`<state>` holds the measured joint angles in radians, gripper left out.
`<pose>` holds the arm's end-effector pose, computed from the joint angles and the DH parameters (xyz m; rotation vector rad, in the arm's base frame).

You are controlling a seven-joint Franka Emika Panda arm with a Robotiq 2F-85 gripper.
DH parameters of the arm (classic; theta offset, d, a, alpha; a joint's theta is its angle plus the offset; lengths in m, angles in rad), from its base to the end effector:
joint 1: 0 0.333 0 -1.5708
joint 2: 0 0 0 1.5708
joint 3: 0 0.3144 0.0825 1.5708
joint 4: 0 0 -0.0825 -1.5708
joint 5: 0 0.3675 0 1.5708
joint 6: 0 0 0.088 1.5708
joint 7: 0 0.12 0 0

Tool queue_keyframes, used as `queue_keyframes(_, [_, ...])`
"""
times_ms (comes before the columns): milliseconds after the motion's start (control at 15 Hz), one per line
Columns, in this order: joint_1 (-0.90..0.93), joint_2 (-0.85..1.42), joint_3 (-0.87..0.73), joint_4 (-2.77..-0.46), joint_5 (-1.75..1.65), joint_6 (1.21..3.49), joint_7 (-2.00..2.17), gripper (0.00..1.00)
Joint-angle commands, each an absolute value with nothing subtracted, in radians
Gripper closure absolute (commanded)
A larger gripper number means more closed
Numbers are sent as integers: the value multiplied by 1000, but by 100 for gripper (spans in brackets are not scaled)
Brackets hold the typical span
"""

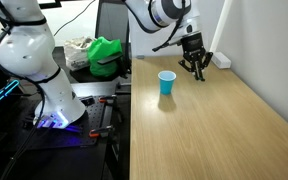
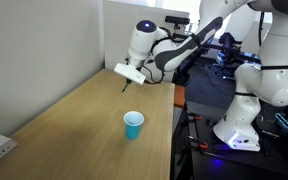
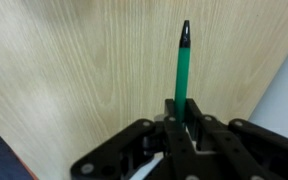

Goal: Put the green pen inside the light blue cup

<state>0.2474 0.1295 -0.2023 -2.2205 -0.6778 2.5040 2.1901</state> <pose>0.5468 0.0251 0.3310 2.0554 -2.1560 0.7305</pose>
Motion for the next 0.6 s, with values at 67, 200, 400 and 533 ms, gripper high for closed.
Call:
queue_keyframes(67, [209, 61, -83, -2243, -765, 2389, 2311, 96])
queue_keyframes(200, [203, 55, -44, -2242, -788, 2353, 2330, 96])
queue_keyframes(400, [198, 49, 2, -2238, -819, 2295, 2345, 96])
queue_keyframes(533, [198, 44, 26, -2235, -828, 2250, 2338, 96])
